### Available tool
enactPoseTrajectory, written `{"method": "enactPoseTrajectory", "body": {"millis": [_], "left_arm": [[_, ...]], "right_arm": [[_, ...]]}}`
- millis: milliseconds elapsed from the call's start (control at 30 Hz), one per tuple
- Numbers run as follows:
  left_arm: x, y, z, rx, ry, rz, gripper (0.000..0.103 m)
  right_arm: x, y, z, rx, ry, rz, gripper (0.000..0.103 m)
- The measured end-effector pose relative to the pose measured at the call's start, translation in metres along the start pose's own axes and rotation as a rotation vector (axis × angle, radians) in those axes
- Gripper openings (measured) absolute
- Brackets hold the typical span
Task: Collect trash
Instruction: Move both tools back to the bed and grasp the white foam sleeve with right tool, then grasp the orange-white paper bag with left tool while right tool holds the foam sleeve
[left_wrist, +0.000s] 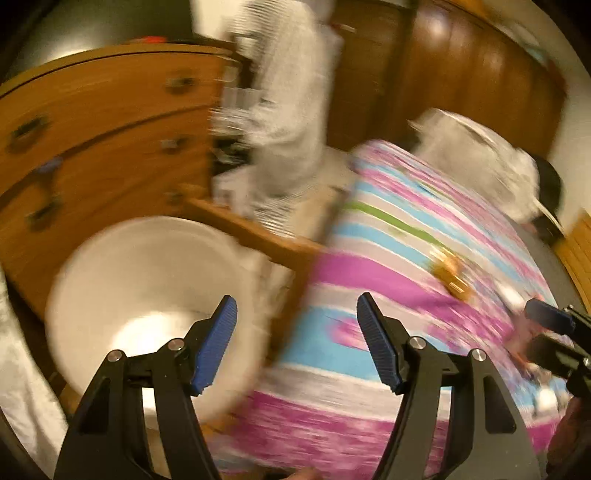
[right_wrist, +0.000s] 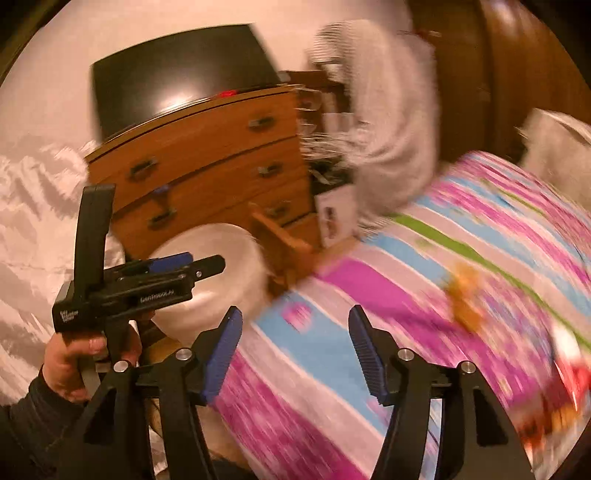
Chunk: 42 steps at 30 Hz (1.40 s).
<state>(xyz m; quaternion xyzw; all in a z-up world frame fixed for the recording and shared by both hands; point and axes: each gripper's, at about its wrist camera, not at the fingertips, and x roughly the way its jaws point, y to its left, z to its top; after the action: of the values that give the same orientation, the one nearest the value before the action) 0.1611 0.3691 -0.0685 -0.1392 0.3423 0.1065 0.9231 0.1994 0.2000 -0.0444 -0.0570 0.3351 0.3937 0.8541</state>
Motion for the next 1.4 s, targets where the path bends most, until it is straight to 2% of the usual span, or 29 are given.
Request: {"method": "enactPoseTrajectory", "body": {"millis": [167, 300, 367, 433, 500, 533, 633, 733, 833, 900, 933, 967, 1033, 1100, 1167, 1233, 1333, 1400], "left_arm": [[0.036, -0.107, -0.039, 0.130, 0.126, -0.177, 0.065], [0.057, -0.181, -0.072, 0.208, 0.217, -0.275, 0.065], [0.064, -0.217, -0.088, 0.249, 0.256, -0.324, 0.065], [0.062, -0.239, -0.099, 0.273, 0.270, -0.346, 0.065], [0.065, -0.261, -0.106, 0.301, 0.284, -0.363, 0.065], [0.066, -0.268, -0.109, 0.308, 0.291, -0.366, 0.065], [0.072, -0.280, -0.110, 0.320, 0.316, -0.369, 0.065], [0.080, -0.286, -0.111, 0.299, 0.344, -0.370, 0.065], [0.086, -0.292, -0.110, 0.286, 0.361, -0.357, 0.065], [0.090, -0.296, -0.109, 0.279, 0.374, -0.360, 0.065], [0.091, -0.299, -0.107, 0.276, 0.376, -0.363, 0.065], [0.091, -0.302, -0.107, 0.275, 0.375, -0.367, 0.065], [0.091, -0.310, -0.104, 0.273, 0.365, -0.378, 0.065], [0.092, -0.317, -0.101, 0.266, 0.355, -0.388, 0.065], [0.096, -0.326, -0.097, 0.249, 0.339, -0.386, 0.072], [0.101, -0.333, -0.096, 0.234, 0.331, -0.381, 0.073], [0.114, -0.343, -0.098, 0.223, 0.336, -0.351, 0.073], [0.121, -0.341, -0.102, 0.237, 0.322, -0.290, 0.073]], "right_arm": [[-0.071, -0.078, -0.092, 0.126, 0.017, -0.104, 0.063], [-0.127, -0.125, -0.158, 0.194, 0.016, -0.200, 0.063], [-0.150, -0.143, -0.183, 0.200, 0.015, -0.238, 0.063], [-0.167, -0.160, -0.203, 0.140, 0.037, -0.281, 0.065], [-0.177, -0.174, -0.210, 0.040, 0.085, -0.309, 0.070], [-0.180, -0.182, -0.215, -0.065, 0.133, -0.313, 0.073], [-0.177, -0.200, -0.222, -0.230, 0.252, -0.305, 0.075], [-0.159, -0.215, -0.216, -0.328, 0.345, -0.251, 0.077], [-0.132, -0.212, -0.204, -0.402, 0.390, -0.186, 0.084], [-0.119, -0.210, -0.206, -0.432, 0.402, -0.183, 0.084], [-0.115, -0.207, -0.205, -0.426, 0.404, -0.180, 0.084], [-0.111, -0.206, -0.205, -0.408, 0.404, -0.178, 0.079], [-0.110, -0.210, -0.209, -0.325, 0.395, -0.187, 0.060], [-0.119, -0.214, -0.214, -0.216, 0.362, -0.224, 0.060], [-0.135, -0.217, -0.221, -0.115, 0.322, -0.216, 0.060], [-0.151, -0.220, -0.228, -0.029, 0.287, -0.223, 0.060], [-0.170, -0.228, -0.243, 0.081, 0.250, -0.218, 0.060], [-0.171, -0.230, -0.251, 0.112, 0.246, -0.221, 0.060]]}}
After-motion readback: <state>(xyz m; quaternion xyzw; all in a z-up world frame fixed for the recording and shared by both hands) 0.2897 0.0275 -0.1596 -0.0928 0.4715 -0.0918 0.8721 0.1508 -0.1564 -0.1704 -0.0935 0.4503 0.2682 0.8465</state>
